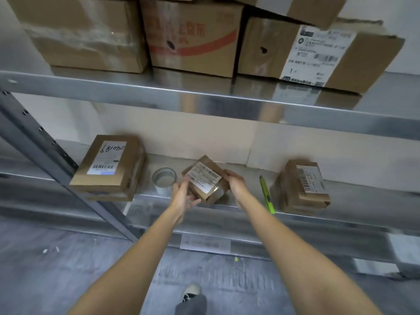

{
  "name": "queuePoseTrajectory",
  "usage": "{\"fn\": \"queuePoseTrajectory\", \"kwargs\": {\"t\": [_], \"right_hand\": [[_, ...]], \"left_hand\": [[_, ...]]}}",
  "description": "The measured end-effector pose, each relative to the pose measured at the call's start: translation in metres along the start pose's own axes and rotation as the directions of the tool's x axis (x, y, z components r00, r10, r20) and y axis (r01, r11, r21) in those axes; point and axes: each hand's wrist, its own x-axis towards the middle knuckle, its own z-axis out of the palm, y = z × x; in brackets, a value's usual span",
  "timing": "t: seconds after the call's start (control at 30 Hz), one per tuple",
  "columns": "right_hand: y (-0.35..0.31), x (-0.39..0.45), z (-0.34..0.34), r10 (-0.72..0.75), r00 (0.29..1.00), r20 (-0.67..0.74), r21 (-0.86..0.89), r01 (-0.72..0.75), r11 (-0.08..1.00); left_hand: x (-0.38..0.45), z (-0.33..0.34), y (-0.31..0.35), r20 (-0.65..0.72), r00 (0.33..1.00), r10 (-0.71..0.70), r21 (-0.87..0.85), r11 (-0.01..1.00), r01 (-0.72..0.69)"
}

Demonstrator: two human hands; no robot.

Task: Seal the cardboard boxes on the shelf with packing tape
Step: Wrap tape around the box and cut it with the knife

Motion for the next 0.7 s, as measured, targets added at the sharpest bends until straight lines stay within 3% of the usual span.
{"fn": "queuePoseTrajectory", "kwargs": {"t": [0.1,0.23,0.27,0.33,0.4,0.57,0.63,0.7], "right_hand": [[0.008,0.017,0.008,0.028,1.0,-0.014,-0.054,-0.029,0.998],[0.008,0.043,0.008,0.033,0.998,-0.049,-0.151,-0.04,0.988],[0.007,0.049,0.007,0.026,0.997,-0.073,-0.147,-0.036,0.988],[0.007,0.061,0.005,0.006,0.993,-0.118,-0.142,-0.022,0.99],[0.008,0.068,0.005,0.02,0.991,-0.136,-0.154,-0.041,0.987],[0.009,0.059,0.005,-0.004,0.966,-0.257,-0.354,-0.09,0.931],[0.01,0.05,0.002,-0.013,0.95,-0.311,-0.386,-0.114,0.916],[0.013,0.04,0.002,0.006,0.948,-0.317,-0.286,-0.101,0.953]], "left_hand": [[0.016,-0.011,-0.003,-0.031,0.999,-0.021,0.116,0.993,0.025],[0.035,-0.018,0.005,0.08,0.997,0.01,0.327,0.944,-0.035],[0.04,-0.021,0.003,0.063,0.996,0.061,0.42,0.904,-0.082],[0.045,-0.029,-0.005,0.032,0.981,0.189,0.664,0.73,-0.163],[0.048,-0.034,-0.019,0.081,0.98,0.185,0.762,0.622,-0.18],[0.055,-0.023,-0.012,0.115,0.983,0.143,0.516,0.837,-0.182],[0.057,-0.02,-0.002,0.172,0.977,0.124,0.491,0.849,-0.194],[0.06,-0.022,-0.001,0.208,0.971,0.114,0.494,0.845,-0.205]]}}
